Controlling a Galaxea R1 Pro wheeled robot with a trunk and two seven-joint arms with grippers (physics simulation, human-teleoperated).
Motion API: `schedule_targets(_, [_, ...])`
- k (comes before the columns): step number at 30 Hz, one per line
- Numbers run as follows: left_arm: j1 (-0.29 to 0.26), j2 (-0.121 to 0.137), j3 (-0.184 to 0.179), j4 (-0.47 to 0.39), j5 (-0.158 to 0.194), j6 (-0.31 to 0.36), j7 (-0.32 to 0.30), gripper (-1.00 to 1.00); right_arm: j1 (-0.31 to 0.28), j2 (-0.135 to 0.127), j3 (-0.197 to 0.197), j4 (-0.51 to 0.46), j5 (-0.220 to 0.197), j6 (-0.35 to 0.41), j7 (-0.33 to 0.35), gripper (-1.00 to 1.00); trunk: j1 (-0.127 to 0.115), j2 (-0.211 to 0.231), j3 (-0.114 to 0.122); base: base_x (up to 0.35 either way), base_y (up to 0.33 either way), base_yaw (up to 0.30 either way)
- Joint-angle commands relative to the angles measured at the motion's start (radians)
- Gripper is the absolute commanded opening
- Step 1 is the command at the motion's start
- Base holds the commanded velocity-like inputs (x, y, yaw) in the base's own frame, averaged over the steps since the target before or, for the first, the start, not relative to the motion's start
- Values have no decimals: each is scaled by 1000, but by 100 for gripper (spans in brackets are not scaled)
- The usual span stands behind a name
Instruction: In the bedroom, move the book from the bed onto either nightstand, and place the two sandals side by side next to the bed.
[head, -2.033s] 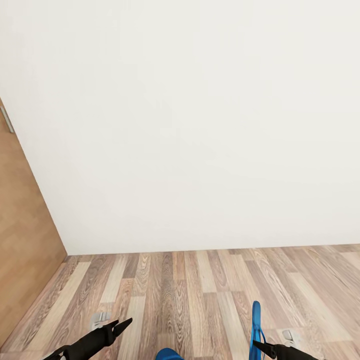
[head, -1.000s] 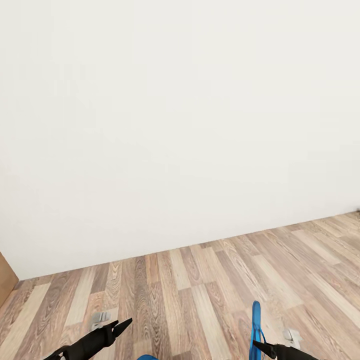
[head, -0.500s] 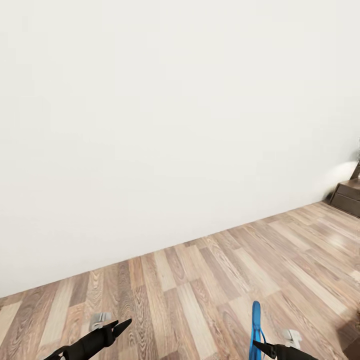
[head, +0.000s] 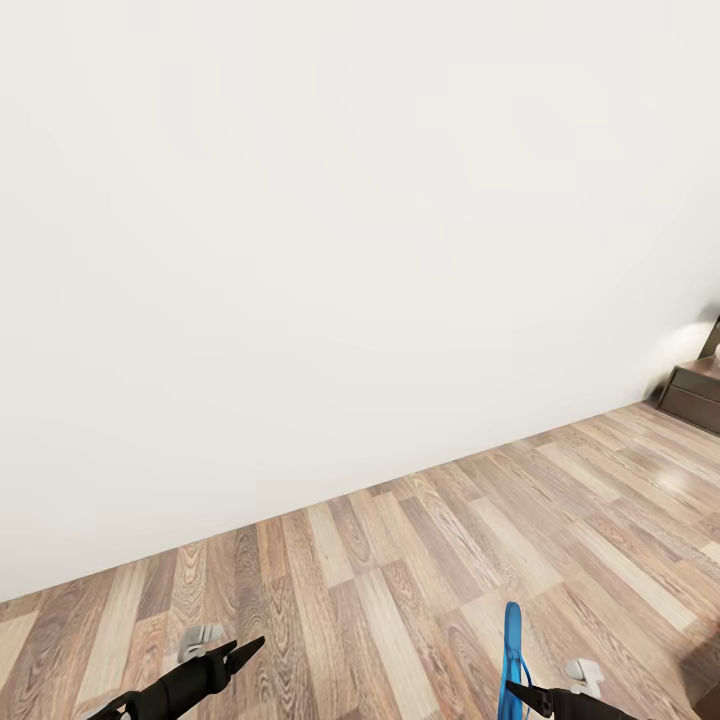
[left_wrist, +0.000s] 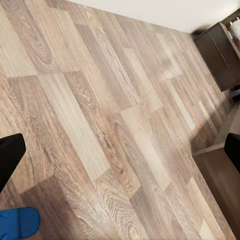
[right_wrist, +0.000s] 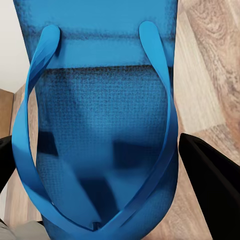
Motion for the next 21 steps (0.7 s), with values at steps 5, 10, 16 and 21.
schedule_targets(5, [0,0,1,0,7,10,-4,100,-1,1,-8,-2,7,11,5,-100,0,0,-1,0,-12,0])
schedule_targets(10, [-1,0,0,0,6,10,-3,100,-1,1,-8,-1,7,11,5,-100,0,0,-1,0,-204,0])
schedule_targets(16, [0,0,0,0,6,10,-3,100,-1,1,-8,-1,7,11,5,-100,0,0,-1,0,-43,0])
schedule_targets(21, [0,0,0,0,5,10,-4,100,-1,1,-8,-1,7,11,5,-100,0,0,-1,0,-191,0])
